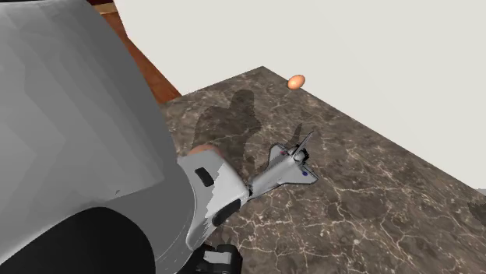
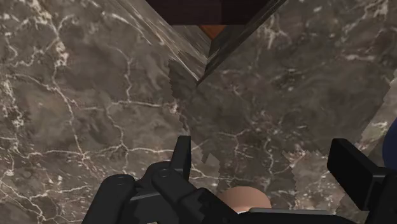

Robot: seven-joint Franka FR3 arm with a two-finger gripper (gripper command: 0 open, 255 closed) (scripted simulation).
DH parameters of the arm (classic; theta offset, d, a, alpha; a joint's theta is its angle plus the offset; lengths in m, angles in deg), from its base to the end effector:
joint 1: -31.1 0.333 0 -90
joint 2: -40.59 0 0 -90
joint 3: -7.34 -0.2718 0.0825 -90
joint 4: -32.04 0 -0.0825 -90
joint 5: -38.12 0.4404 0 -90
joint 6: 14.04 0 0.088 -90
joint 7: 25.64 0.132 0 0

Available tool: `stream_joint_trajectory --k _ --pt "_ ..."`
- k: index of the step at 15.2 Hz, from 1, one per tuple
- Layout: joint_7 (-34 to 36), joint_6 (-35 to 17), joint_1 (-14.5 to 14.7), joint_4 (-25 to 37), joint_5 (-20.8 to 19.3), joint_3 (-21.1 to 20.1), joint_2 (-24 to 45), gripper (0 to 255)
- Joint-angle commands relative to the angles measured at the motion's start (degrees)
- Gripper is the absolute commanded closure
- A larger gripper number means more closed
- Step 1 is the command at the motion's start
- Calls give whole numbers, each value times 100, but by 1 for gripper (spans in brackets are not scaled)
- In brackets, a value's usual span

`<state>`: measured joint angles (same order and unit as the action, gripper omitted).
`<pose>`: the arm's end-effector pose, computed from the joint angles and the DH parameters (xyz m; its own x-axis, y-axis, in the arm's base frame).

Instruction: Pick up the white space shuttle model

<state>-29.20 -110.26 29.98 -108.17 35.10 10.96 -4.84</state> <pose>0.3998 -0.0394 0.4976 0.9997 0.0029 0.0237 0.0026 -1.0000 0.0090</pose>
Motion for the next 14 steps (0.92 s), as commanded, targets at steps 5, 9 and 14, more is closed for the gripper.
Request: stream_joint_trajectory --k 5,9,14 --pt "611 -367 -181 613 179 -3 1014 0" --pt "1173 -602 -354 1309 343 47 1973 0" --pt "1813 -736 -552 2273 554 187 3099 0"
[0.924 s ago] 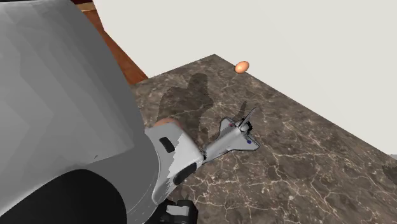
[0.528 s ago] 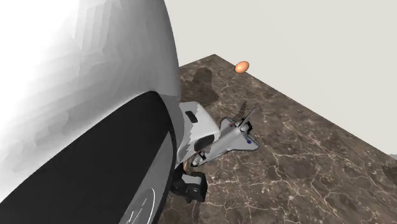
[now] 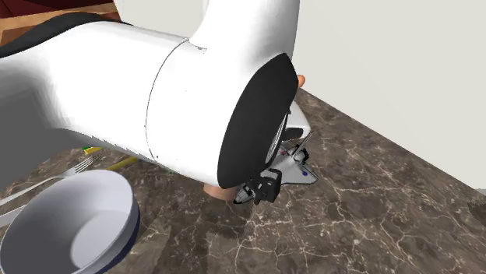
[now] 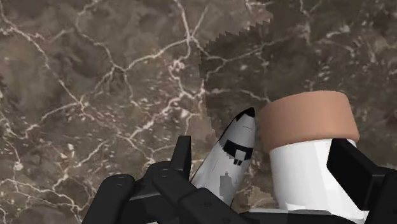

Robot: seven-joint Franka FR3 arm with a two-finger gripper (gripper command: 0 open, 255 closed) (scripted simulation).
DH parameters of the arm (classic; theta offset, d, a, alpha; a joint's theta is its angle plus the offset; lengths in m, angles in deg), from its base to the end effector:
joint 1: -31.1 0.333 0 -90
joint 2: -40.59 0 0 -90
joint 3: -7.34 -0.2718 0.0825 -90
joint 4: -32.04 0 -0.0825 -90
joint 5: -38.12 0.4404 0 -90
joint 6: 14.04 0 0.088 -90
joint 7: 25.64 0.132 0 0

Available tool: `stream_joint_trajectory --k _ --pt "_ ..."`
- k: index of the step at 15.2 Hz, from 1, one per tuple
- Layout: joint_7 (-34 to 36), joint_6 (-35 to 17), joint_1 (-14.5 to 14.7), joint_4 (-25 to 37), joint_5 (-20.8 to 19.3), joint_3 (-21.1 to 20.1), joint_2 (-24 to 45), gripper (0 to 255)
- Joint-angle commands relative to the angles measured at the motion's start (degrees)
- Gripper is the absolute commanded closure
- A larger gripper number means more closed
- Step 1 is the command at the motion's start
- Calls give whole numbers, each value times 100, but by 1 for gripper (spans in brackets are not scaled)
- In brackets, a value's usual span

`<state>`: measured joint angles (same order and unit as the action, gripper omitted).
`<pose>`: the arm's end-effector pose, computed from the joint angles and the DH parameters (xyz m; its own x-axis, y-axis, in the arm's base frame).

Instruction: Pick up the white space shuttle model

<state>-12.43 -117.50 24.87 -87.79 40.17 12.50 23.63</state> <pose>0.5268 -0.1037 0.4678 0.9075 -0.4201 -0.0054 -0.4196 -0.9056 -0.0615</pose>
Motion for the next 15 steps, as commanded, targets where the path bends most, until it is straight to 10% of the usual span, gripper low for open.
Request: stream_joint_trajectory --k 1,9,15 --pt "256 -20 -80 438 94 69 470 0" --pt "1070 87 -400 2053 522 399 2032 0" --pt "1019 -365 -395 1627 542 394 2061 0"
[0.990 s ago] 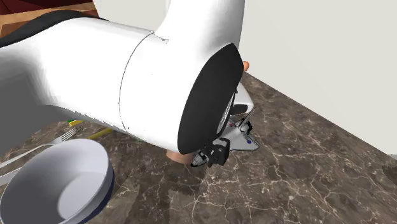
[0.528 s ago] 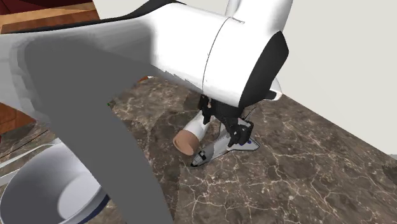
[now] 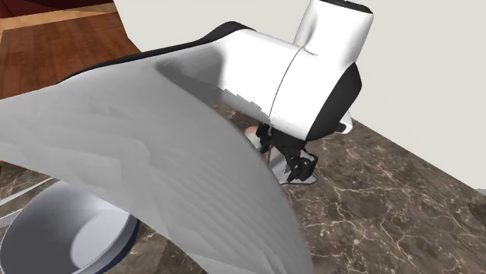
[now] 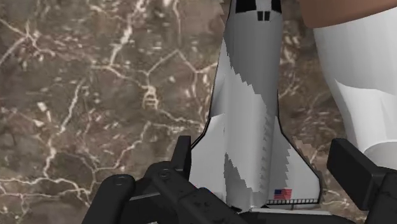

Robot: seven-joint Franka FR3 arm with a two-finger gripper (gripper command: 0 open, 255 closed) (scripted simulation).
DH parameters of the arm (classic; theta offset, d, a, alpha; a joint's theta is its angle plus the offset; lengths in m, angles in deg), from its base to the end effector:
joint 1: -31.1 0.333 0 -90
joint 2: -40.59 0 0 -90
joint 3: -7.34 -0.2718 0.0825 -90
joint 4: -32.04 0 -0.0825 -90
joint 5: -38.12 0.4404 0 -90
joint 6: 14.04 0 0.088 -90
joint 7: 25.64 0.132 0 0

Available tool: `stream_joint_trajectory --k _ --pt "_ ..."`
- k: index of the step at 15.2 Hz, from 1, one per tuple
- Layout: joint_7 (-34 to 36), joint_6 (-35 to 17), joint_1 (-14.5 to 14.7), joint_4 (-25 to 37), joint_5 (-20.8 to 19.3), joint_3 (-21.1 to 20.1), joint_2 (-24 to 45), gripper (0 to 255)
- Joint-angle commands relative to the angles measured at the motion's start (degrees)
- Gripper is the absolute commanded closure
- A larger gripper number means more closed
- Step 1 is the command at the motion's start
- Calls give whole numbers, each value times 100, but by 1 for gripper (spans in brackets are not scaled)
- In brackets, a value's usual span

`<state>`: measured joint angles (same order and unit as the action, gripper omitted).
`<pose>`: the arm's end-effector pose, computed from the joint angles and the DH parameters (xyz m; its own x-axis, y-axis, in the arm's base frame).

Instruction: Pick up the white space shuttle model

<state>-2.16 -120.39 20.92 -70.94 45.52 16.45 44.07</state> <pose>0.6017 -0.1956 0.4226 0.7100 -0.7026 -0.0482 -0.7032 -0.7035 -0.1034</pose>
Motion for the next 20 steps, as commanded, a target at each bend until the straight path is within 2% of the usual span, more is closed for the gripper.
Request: stream_joint_trajectory --k 1,3,4,13,20 --pt "-17 -150 1 -123 11 -1 26 0" --pt "-23 -193 1 -161 13 -1 32 0" --pt "-18 -190 3 -150 14 -4 39 255" --pt "-23 -193 1 -160 13 -1 32 255" --pt "38 332 -4 325 -12 4 -11 255"
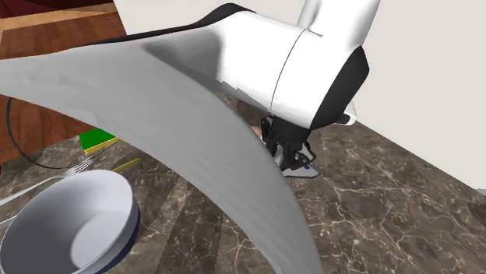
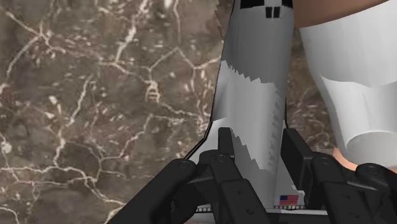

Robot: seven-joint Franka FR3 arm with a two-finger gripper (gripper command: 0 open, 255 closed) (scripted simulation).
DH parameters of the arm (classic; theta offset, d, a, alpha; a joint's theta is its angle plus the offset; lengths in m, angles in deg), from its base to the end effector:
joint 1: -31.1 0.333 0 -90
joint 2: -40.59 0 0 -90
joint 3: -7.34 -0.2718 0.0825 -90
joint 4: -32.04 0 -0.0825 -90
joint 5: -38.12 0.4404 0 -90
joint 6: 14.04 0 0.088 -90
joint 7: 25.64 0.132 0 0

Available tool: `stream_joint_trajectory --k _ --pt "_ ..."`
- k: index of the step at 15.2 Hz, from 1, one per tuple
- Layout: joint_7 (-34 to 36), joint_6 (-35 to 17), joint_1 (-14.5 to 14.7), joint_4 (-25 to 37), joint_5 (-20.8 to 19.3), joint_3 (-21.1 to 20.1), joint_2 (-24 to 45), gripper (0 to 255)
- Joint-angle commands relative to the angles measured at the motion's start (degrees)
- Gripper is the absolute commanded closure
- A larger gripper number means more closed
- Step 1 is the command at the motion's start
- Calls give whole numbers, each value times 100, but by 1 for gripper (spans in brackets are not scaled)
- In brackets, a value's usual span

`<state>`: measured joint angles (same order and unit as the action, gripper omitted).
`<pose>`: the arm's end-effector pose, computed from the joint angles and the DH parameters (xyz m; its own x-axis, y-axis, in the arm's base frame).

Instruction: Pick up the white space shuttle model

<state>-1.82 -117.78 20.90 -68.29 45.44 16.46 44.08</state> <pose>0.6034 -0.1957 0.4433 0.7097 -0.7029 -0.0481 -0.7034 -0.7032 -0.1035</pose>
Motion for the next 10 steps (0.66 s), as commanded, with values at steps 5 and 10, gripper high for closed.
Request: stream_joint_trajectory --k 5,10 --pt "43 455 -9 454 -12 7 -3 255" --pt "66 703 -14 725 -12 11 20 255"
